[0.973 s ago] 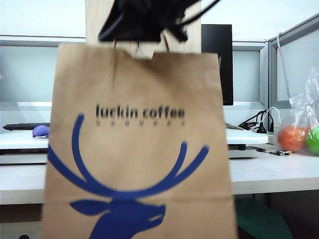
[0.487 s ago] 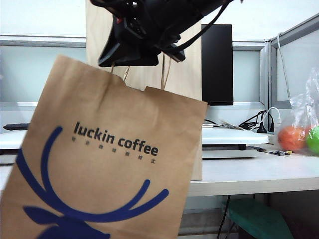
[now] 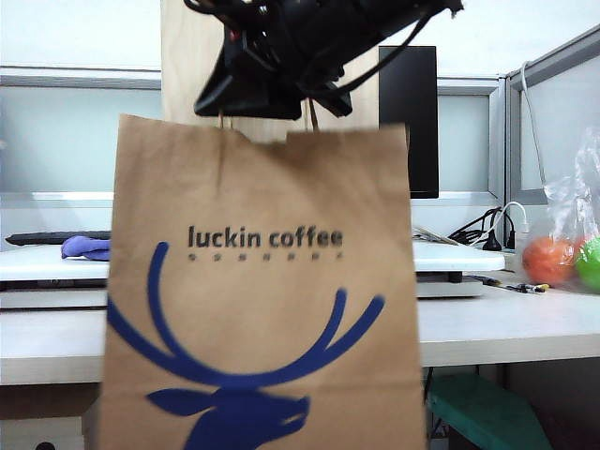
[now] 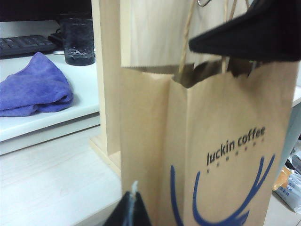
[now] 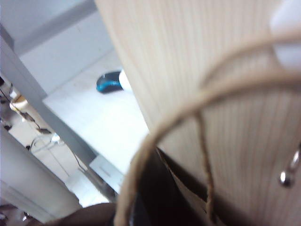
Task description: Pick up the paper bag and hang it on the hook.
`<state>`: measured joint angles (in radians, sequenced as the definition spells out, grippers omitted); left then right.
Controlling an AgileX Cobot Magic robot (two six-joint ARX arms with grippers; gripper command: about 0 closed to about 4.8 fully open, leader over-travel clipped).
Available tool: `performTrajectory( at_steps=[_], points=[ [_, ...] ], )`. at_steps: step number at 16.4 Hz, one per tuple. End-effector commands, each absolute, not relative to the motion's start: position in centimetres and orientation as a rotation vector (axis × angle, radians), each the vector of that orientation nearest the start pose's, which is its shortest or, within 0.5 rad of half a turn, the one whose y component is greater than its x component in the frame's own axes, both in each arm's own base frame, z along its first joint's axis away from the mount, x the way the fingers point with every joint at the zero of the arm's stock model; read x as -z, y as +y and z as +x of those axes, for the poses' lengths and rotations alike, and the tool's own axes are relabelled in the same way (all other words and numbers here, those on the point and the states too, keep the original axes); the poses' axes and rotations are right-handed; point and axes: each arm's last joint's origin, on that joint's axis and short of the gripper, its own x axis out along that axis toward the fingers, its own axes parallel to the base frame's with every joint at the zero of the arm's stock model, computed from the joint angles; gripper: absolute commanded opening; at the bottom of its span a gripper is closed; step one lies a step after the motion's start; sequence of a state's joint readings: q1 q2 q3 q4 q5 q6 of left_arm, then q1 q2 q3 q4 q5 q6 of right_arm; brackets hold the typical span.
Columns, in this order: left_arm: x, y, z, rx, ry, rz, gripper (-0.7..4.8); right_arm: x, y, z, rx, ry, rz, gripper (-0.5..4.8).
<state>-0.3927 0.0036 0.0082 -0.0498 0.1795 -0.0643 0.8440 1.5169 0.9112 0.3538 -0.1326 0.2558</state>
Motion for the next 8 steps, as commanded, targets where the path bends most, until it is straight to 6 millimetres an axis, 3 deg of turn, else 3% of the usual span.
performTrajectory(
  at_steps=[1, 8],
  points=[
    [-16.2, -4.2, 8.8, 0.570, 0.057, -0.055, -0.05, -26.0, 25.4, 22.3, -0.936, 0.300, 0.178, -0.05],
    [-16.2, -4.2, 8.8, 0.570, 0.057, -0.055, -0.06, -25.8, 28.2, 25.2, -0.912, 0.407, 0.148, -0.05]
  ],
)
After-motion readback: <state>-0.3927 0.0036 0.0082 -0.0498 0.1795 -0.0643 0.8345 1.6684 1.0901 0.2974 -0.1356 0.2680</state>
